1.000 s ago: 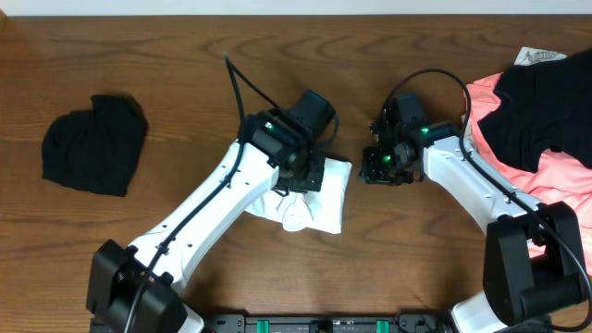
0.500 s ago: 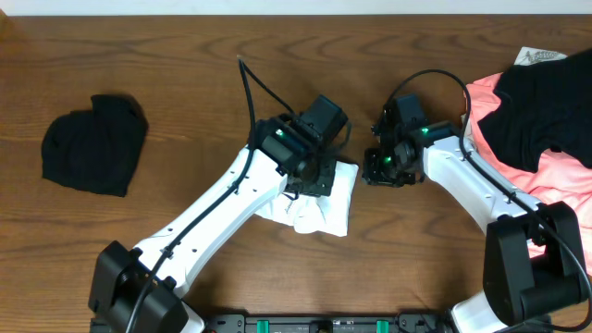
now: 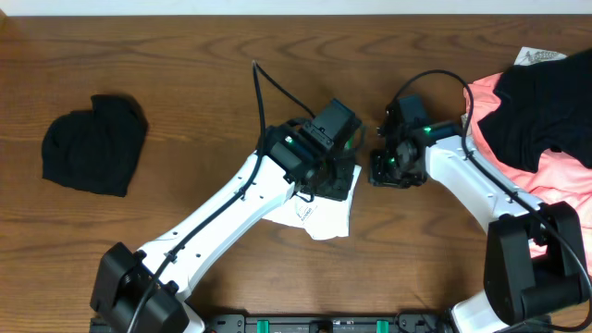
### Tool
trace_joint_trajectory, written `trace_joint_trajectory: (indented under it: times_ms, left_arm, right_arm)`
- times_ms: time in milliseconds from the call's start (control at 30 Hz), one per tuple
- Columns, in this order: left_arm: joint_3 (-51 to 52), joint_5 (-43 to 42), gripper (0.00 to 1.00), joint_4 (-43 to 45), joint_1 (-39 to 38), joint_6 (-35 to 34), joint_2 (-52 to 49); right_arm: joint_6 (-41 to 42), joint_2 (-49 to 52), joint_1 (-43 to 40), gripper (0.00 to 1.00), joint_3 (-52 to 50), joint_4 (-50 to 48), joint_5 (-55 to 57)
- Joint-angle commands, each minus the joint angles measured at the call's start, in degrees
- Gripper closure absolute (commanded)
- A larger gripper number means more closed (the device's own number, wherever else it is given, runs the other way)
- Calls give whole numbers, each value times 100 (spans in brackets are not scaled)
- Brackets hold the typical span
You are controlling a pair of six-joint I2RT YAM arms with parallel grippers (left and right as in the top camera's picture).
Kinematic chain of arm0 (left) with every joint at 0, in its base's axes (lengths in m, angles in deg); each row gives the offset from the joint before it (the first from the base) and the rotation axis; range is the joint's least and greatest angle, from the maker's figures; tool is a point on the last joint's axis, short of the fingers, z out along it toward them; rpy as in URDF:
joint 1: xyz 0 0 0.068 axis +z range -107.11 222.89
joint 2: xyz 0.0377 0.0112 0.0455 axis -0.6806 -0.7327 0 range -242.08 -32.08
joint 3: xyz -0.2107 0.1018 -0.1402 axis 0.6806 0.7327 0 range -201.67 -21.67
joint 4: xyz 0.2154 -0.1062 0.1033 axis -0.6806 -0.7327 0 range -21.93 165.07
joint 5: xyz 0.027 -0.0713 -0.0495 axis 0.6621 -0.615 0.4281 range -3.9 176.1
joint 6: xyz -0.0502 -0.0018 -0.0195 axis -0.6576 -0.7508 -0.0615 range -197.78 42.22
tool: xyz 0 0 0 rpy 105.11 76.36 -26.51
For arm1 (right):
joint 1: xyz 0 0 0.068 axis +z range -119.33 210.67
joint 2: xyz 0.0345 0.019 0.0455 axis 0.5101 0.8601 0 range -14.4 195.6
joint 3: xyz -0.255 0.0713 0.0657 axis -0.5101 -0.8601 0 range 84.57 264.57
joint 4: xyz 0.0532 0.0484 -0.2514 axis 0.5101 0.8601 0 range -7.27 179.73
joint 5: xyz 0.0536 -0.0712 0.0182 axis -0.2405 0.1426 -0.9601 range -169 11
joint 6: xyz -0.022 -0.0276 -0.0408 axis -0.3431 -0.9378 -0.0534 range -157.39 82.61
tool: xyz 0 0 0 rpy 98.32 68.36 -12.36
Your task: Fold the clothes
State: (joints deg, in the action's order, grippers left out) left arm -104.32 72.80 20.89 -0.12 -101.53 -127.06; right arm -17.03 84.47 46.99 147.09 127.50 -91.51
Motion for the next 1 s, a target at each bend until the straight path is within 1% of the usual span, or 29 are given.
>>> trace_joint_trajectory:
  times_ms: [0,67,133,233,300,400,500,567,600,667,700,967]
  left_arm:
    - [-85,472,67,-166,214,146,11]
    - [-85,673,67,-260,415,149,48]
    - [-85,896,67,-321,699,168,118]
    - [-85,1182,67,-354,1209,168,210]
    - [-83,1189,67,-367,1637,166,232]
    - [-83,1191,67,-439,2356,166,227]
    - [-83,1189,66,-496,2962,164,225]
    - [-83,1187,66,-544,3279,164,223]
    - [-83,1187,66,-566,3399,164,223]
    - [-81,1187,66,-608,3576,166,223]
    - [-79,1189,66,-621,3639,166,223]
    - [-68,1388,66,-616,3807,210,212]
  right_arm:
    - [-96,-28,-175,71,63,92,431]
    - [-382,-33,-227,71,76,63,326]
    - [-831,-52,-258,71,146,92,-109]
    - [-1097,-127,-282,72,304,127,-748]
    - [-1241,-195,-286,73,439,107,-1314]
    - [-1650,-306,-278,74,643,-120,-2833]
    - [-1770,-341,-234,75,686,-732,-4546]
    - [-1764,-321,-164,74,680,-1156,-5198]
    - [-1746,-313,-98,73,680,-1344,-5355]
    - [-1615,-278,46,69,680,-1576,-5355]
    - [-1488,-243,133,69,678,-1694,-5355]
    - [-179,398,970,69,678,-2911,-5327]
